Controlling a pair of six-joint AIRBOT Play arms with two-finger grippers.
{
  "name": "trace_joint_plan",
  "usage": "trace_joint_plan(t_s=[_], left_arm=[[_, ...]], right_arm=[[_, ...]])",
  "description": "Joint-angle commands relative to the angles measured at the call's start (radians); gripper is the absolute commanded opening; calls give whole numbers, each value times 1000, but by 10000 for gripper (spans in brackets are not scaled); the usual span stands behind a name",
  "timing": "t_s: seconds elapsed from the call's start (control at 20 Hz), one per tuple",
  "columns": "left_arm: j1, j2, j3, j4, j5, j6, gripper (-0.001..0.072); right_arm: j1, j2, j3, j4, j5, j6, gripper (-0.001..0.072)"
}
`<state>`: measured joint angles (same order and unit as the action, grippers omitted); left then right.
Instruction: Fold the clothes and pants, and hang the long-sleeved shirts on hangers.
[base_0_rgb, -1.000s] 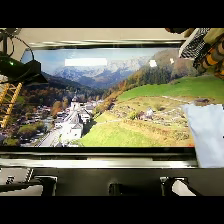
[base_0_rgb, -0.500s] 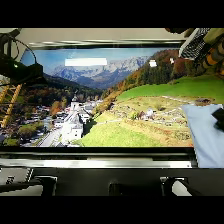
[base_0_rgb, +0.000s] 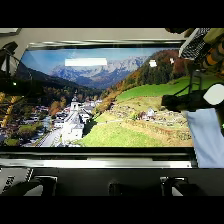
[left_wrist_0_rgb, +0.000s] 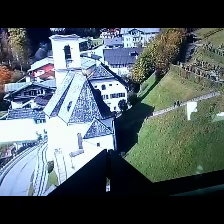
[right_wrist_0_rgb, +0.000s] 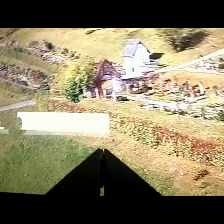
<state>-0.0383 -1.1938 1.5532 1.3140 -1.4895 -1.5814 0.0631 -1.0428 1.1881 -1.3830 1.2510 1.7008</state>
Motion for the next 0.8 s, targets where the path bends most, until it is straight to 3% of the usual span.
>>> trace_joint_plan(t_s=[0.0, 0.75], left_arm=[[0, 65, -76, 29, 23, 11, 14], [0, 55, -76, 29, 16, 8, 15]], right_arm=[[128, 14, 1, -9, -23, -15, 41], [126, 14, 1, -8, 17, -15, 41]])
